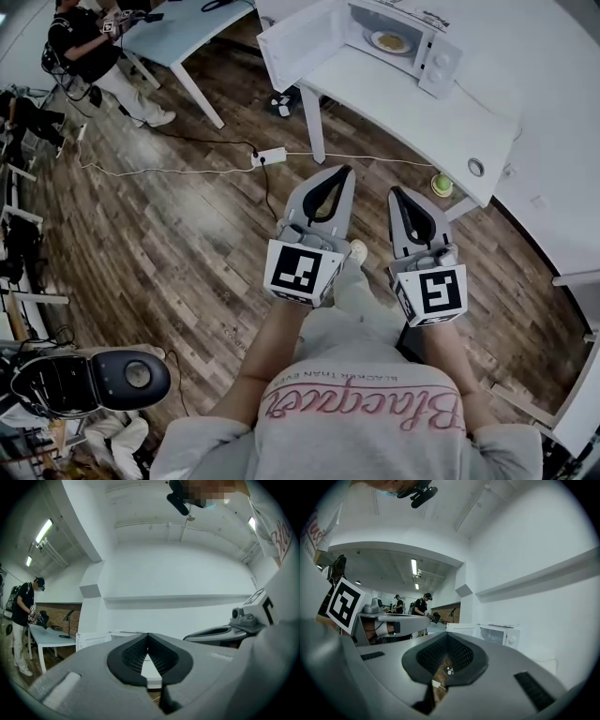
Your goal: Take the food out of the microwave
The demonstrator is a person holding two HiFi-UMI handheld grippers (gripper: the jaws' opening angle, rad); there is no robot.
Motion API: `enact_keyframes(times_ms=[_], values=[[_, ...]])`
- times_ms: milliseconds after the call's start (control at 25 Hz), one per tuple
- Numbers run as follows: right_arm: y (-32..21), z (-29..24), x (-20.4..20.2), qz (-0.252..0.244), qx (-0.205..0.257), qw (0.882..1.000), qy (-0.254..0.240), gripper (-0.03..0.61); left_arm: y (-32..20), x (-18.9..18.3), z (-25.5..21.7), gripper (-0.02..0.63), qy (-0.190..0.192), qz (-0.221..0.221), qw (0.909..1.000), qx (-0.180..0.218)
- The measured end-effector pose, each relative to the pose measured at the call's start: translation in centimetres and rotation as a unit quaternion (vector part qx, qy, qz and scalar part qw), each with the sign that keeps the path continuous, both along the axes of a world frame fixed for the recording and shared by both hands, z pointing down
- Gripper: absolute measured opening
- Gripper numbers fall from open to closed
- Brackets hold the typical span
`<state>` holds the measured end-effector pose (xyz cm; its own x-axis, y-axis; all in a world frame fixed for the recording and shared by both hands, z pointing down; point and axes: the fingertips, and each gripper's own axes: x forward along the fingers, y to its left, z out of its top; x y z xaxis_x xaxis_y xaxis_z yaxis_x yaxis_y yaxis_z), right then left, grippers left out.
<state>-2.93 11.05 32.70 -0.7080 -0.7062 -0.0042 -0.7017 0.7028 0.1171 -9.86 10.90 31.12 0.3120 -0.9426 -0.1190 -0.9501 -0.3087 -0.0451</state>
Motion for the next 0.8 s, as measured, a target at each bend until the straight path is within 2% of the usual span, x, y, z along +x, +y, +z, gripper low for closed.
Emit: enact_keyframes(times_ms=[360,800], values=[[-5.5,-0.4,-1.9,-0.004,0.002,1.000,-0.003,0.011,-5.7,-0.7,-0.6,0.005,-0.011,0.018,0.9998,0.003],[-16.2,-1.3,-2.8,-0.002,-0.008,1.000,-0.005,0.011,-16.6,-0.8,-1.7,0.005,-0.022,0.037,0.9990,-0.007]])
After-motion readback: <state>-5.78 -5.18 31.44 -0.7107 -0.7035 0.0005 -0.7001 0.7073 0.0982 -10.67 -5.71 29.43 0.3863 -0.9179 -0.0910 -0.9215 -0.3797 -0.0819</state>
